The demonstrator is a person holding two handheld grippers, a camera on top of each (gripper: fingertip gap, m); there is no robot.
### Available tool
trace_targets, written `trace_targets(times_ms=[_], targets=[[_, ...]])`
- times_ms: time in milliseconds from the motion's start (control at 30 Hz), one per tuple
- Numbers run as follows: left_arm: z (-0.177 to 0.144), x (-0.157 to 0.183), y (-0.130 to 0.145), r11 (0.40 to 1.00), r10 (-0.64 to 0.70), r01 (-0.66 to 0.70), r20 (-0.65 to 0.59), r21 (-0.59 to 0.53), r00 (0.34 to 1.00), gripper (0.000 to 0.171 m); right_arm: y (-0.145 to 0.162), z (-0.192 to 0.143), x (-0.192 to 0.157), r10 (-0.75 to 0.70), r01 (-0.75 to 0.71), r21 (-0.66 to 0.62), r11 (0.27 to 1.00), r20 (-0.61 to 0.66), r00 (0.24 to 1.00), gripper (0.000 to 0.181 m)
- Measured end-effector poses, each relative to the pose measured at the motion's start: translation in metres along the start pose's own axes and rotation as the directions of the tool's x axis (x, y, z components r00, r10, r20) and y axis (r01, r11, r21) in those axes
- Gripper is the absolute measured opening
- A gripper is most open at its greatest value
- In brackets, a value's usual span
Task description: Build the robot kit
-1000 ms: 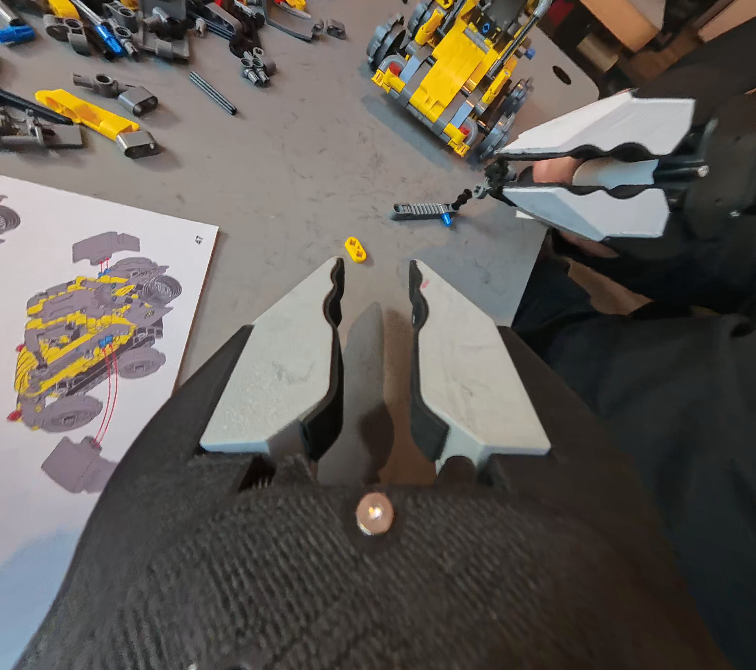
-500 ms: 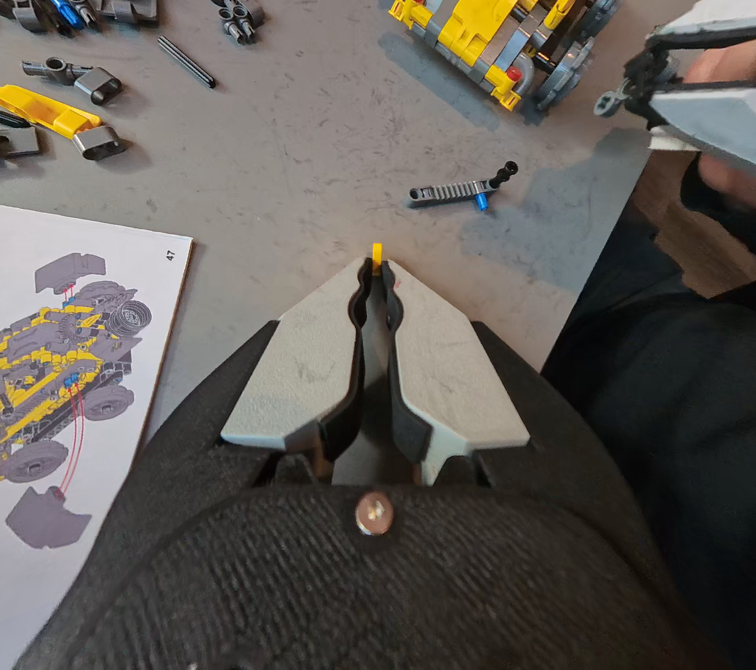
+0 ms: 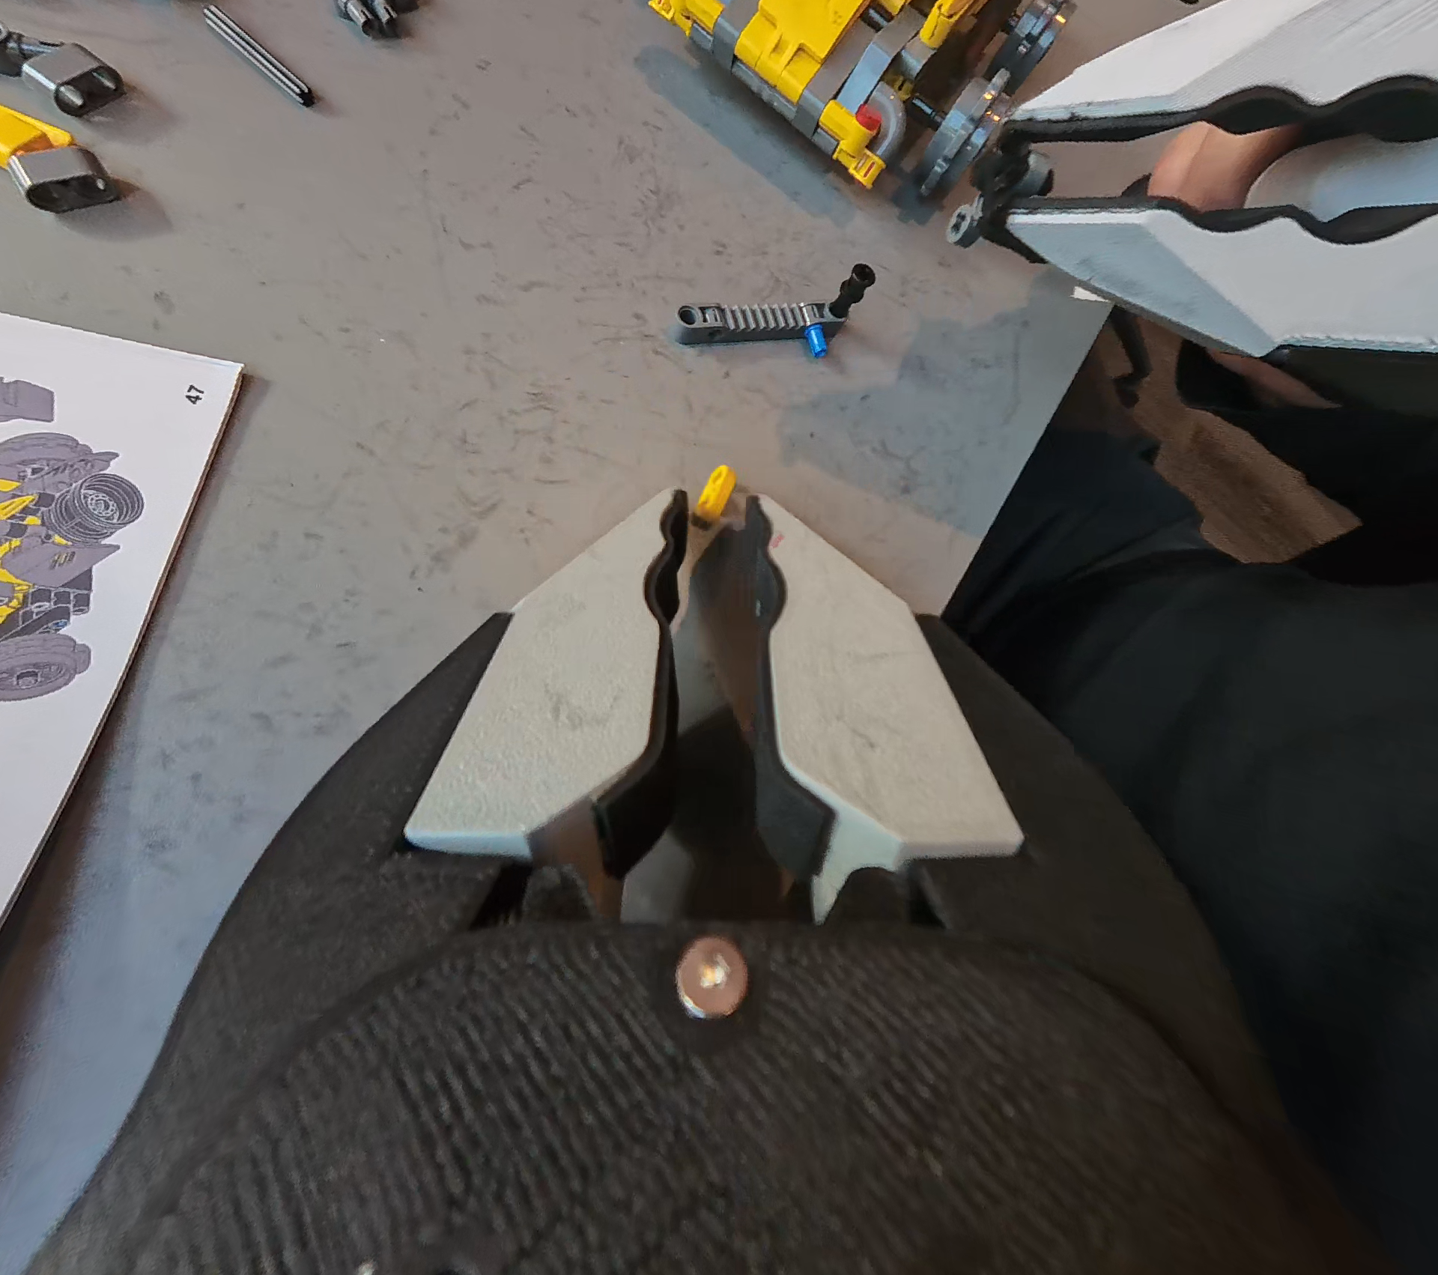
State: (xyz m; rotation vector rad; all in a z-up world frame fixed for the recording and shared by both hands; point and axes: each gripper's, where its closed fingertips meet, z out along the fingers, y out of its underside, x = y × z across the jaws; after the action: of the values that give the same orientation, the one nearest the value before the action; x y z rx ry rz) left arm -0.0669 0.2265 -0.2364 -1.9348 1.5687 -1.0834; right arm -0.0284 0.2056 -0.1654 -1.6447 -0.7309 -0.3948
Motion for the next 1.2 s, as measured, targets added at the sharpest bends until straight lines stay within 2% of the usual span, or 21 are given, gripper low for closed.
trace_targets(times_ms=[133, 367, 833, 933, 1033, 1200], targets=[[-0.005, 0.001, 0.001, 1.000, 0.003, -0.003, -0.004, 0.022, 1.000, 0.019, 0.001, 0.000, -0.002, -0.004, 0.004, -0.004, 1.000, 0.005, 1.000, 0.010], [-0.010, -0.001, 0.004, 0.999, 0.032, -0.033, 0.009, 0.035, 0.999, 0.019, 0.011, 0.006, -0.007, -0.005, 0.006, -0.039, 0.999, 0.021, 1.000, 0.010], [0.012, 0.010, -0.007, 0.992, 0.113, -0.113, -0.016, -0.046, 0.994, 0.024, 0.015, 0.008, -0.015, 0.011, -0.009, -0.045, 0.999, 0.055, 0.998, 0.010], [0.013, 0.011, -0.003, 0.985, 0.156, -0.156, -0.008, -0.069, 0.988, 0.012, 0.016, 0.007, -0.016, 0.002, 0.002, -0.056, 0.998, 0.063, 0.998, 0.010], [0.007, 0.008, 0.004, 0.978, 0.192, -0.191, 0.005, -0.087, 0.981, 0.010, 0.019, 0.007, -0.019, -0.008, 0.013, -0.069, 0.998, 0.077, 0.997, 0.010], [-0.005, 0.009, 0.014, 0.969, 0.230, -0.232, -0.023, -0.091, 0.973, 0.019, 0.019, 0.008, -0.024, -0.026, 0.033, -0.074, 0.997, 0.097, 0.995, 0.010]])
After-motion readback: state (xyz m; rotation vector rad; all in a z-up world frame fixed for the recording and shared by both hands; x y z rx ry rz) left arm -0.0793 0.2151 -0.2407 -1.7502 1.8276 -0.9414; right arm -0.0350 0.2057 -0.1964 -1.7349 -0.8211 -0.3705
